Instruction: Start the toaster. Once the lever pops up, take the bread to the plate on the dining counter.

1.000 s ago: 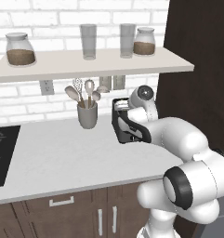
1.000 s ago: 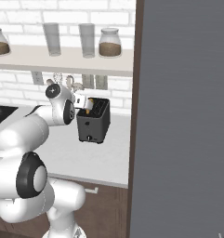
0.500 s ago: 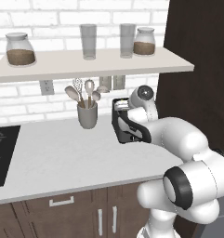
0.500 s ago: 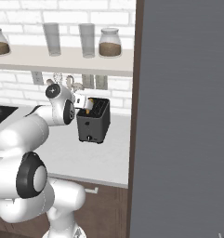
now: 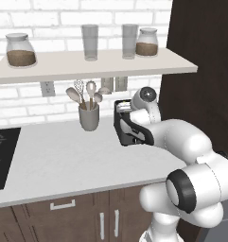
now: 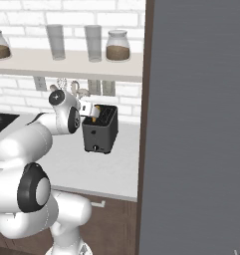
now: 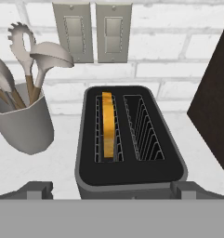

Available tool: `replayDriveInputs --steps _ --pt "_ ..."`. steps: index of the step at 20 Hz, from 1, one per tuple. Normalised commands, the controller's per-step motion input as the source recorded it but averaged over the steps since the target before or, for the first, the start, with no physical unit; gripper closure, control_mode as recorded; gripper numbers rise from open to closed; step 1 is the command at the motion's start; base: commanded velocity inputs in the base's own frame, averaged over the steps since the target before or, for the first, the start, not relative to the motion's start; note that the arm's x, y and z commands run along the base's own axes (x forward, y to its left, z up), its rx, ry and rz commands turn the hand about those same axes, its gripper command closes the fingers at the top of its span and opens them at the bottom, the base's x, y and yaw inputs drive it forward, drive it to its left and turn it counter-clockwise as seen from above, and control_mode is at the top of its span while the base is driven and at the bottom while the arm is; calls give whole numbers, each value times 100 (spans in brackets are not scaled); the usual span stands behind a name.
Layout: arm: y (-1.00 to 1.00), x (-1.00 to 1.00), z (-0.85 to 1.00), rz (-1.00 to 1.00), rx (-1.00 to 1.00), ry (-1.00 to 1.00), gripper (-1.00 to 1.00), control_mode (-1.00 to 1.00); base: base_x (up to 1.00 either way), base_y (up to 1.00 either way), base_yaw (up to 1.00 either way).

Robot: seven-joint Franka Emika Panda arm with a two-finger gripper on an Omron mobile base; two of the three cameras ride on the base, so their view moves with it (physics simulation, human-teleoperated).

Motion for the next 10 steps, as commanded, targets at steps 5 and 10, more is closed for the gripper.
replayDriveInputs --steps 5,10 --pt "0 0 0 0 0 0 -100 -100 0 0 0" --pt "0 0 0 0 0 0 -100 -100 0 0 0"
